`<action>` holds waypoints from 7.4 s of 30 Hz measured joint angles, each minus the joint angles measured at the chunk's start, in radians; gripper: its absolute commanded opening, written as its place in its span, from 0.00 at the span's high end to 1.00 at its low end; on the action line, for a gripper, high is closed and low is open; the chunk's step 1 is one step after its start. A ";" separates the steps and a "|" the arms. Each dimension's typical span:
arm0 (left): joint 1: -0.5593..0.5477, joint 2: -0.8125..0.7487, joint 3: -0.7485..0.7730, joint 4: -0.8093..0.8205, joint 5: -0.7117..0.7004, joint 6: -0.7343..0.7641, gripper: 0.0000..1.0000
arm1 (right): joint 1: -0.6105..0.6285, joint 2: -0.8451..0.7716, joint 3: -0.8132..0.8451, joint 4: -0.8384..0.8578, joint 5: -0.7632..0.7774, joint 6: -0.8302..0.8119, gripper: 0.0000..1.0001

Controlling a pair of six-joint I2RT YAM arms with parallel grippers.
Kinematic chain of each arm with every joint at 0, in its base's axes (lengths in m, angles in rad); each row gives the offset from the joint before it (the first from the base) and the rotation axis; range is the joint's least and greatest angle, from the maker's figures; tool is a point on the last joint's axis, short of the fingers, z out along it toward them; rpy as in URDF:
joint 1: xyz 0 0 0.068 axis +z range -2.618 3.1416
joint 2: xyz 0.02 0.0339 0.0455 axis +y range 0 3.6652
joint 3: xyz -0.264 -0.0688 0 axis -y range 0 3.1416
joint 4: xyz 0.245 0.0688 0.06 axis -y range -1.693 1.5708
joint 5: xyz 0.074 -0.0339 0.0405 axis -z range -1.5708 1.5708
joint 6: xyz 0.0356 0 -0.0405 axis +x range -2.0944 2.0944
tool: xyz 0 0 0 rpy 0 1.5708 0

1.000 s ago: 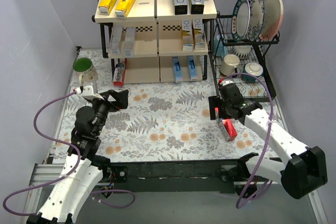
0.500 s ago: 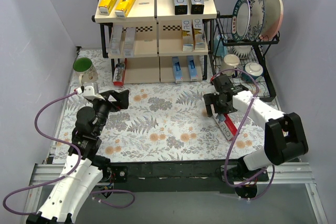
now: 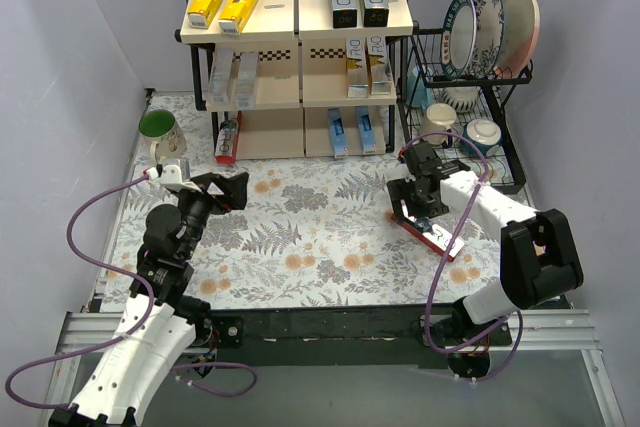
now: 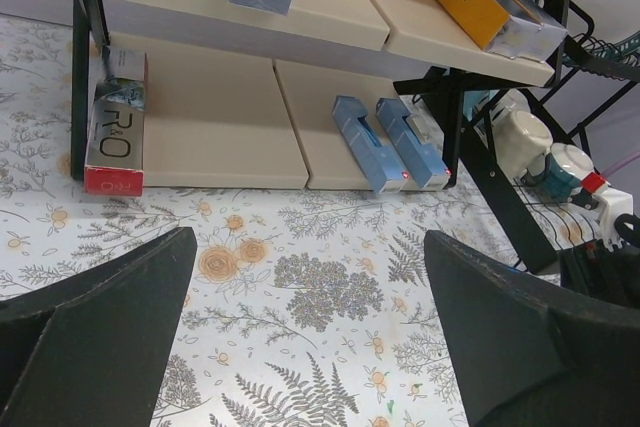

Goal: Place and organize the toothpastes onto the shelf
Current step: Move the toothpaste to the center of the board, then pick up the toothpaste from the center of the board, then place the toothpaste on the shelf.

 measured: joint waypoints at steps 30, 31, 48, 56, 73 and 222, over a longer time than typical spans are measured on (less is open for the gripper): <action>-0.005 0.068 0.000 0.001 0.018 0.008 0.02 | 0.235 0.287 0.259 0.142 -0.177 0.196 0.25; -0.005 0.068 0.000 0.001 0.018 0.008 0.02 | 0.234 0.290 0.274 0.154 -0.178 0.204 0.23; -0.005 0.121 0.000 0.001 0.056 -0.007 0.02 | 0.141 -0.150 -0.132 0.255 -0.277 0.159 0.16; -0.005 0.142 0.000 0.001 0.063 -0.027 0.02 | 0.283 -0.164 -0.262 0.357 -0.389 0.191 0.16; -0.006 0.293 0.010 -0.026 0.108 -0.081 0.02 | 0.455 -0.121 -0.145 0.565 -0.334 0.230 0.16; -0.158 0.907 0.148 0.257 -0.227 -0.530 0.02 | 0.453 -1.068 -0.673 0.631 0.507 0.077 0.06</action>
